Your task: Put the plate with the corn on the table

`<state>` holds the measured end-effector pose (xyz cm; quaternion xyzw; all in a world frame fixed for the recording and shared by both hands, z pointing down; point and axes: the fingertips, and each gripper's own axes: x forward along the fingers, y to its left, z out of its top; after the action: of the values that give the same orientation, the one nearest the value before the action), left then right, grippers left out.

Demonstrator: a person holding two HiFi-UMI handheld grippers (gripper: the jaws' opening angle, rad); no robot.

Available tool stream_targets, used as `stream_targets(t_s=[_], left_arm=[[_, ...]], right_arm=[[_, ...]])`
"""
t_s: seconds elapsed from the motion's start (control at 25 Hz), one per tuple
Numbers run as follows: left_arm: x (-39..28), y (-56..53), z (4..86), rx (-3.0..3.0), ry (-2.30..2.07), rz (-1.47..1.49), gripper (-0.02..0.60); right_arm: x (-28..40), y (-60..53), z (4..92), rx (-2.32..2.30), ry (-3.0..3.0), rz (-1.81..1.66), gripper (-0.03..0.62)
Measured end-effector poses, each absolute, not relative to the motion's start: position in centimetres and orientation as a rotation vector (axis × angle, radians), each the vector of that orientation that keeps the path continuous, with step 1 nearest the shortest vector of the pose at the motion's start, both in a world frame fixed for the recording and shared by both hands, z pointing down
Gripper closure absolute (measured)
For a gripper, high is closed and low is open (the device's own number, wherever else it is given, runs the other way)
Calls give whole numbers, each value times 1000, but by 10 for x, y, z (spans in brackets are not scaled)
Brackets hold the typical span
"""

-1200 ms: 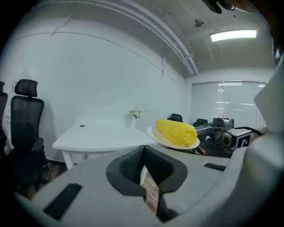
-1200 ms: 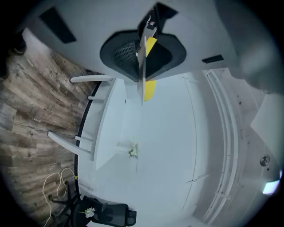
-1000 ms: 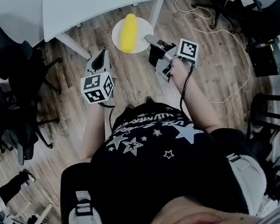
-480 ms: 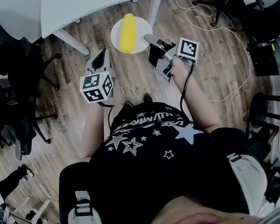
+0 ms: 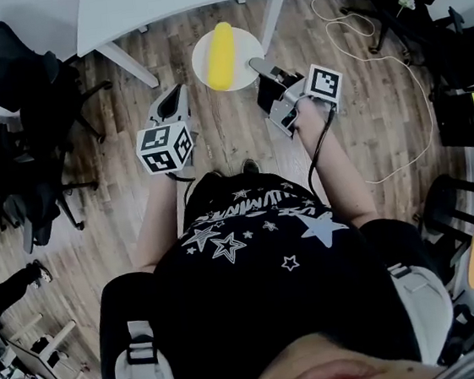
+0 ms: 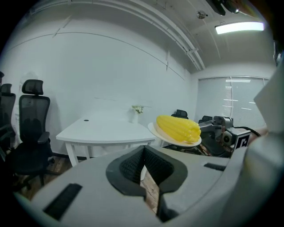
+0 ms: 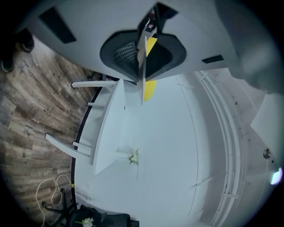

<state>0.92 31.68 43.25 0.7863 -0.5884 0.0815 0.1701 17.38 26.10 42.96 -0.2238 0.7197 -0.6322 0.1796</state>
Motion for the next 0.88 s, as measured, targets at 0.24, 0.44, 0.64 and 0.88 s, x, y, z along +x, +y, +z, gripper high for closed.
stream_targets(t_s=[0.24,0.44,0.64,0.88], left_arm=[[7,313,441,2173,-1715,205,574],[-4,301,441,2178,-1724,212,574],[-24,262,443,2186,-1719,192,574],[-34,219,445,2236,-1678,199,574]], right_arm=[[183,248,433,-631,2080,-1780,556],[182,235,436,-647,2059,-1776,556],[175,204,443,-691,2048,-1768,556],[164,168,442,-707,2051,-1723,556]])
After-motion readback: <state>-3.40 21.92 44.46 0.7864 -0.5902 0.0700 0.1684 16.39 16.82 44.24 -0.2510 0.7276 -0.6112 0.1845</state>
